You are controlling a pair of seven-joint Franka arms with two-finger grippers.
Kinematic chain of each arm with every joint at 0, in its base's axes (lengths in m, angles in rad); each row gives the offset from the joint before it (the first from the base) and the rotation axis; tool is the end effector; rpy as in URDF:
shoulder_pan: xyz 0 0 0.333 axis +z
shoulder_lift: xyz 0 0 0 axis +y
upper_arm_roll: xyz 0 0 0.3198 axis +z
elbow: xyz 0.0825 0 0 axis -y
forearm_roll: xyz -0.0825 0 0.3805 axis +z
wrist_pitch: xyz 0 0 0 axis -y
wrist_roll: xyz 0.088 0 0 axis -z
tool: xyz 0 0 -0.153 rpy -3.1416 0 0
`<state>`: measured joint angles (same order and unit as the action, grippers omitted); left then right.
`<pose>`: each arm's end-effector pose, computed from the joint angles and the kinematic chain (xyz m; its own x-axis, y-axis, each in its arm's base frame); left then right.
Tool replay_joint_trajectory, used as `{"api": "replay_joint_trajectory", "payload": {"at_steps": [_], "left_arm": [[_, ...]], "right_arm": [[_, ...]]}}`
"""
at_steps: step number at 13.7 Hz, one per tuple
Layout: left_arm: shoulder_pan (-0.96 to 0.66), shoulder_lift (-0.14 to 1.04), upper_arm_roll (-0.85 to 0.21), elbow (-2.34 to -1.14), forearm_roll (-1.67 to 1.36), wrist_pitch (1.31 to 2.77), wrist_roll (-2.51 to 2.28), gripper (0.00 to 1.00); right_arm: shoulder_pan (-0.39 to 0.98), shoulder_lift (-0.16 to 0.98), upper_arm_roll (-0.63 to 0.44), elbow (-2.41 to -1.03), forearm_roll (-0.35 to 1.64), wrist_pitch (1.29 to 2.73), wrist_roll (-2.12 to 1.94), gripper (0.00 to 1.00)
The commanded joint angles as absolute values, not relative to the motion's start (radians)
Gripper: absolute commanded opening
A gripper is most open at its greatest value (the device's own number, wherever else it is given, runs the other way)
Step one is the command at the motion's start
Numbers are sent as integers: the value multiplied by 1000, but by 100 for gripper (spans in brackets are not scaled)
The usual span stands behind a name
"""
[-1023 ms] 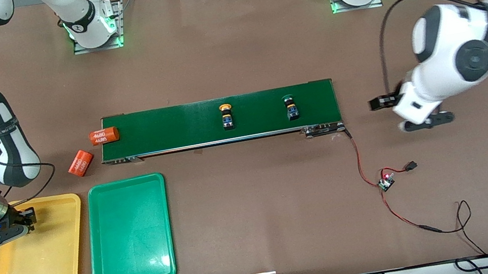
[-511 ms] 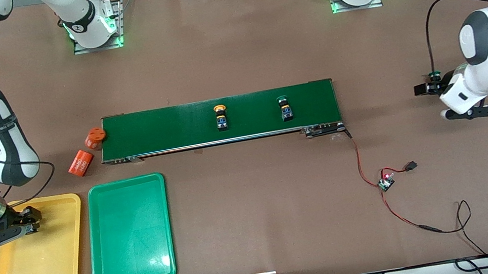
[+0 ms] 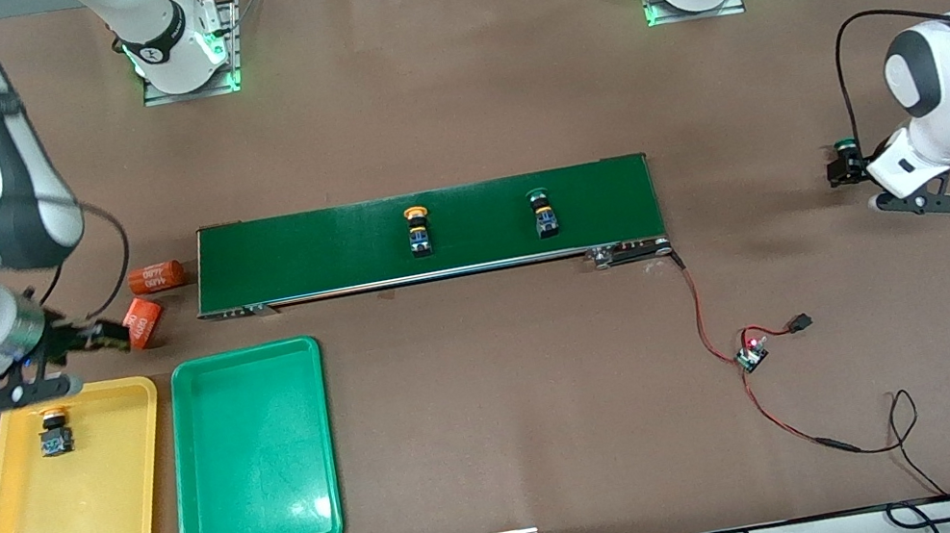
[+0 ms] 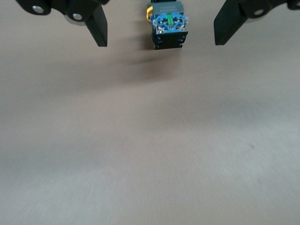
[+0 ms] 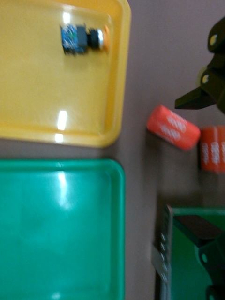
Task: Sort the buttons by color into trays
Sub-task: 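Return the right gripper to the belt end and grasp a yellow-rimmed button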
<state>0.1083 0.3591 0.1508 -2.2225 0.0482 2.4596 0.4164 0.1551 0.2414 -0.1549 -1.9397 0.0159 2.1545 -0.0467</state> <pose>0.5120 0.1411 0.1646 0.9699 -0.1979 -0.1417 -0.2031 -0.9789 -0.0231 0.5996 0.0035 0.3197 0.9988 0.0417 -0.0246 0.0422 -0.9989 0.0227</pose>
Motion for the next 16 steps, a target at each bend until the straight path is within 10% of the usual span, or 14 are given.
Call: {"api": "replay_joint_trajectory", "payload": {"at_steps": [1,5,11,16], "left_arm": [[107,379,175,-2235,69,2482,434,100],[121,394,176,-2266,69,2482,433,99],[132,391,179,-2272,68,2462,417,23],[120,341,160,-2102,58,2184,402,16]], "right_arm": [[236,106,-130,-2101,46,2163,120,100],[282,64,24,-2144,46,2175,430,100],[363,94,129,-2151,38,2264,606,100],[426,170,132,-2148,-24,2381,683,100]]}}
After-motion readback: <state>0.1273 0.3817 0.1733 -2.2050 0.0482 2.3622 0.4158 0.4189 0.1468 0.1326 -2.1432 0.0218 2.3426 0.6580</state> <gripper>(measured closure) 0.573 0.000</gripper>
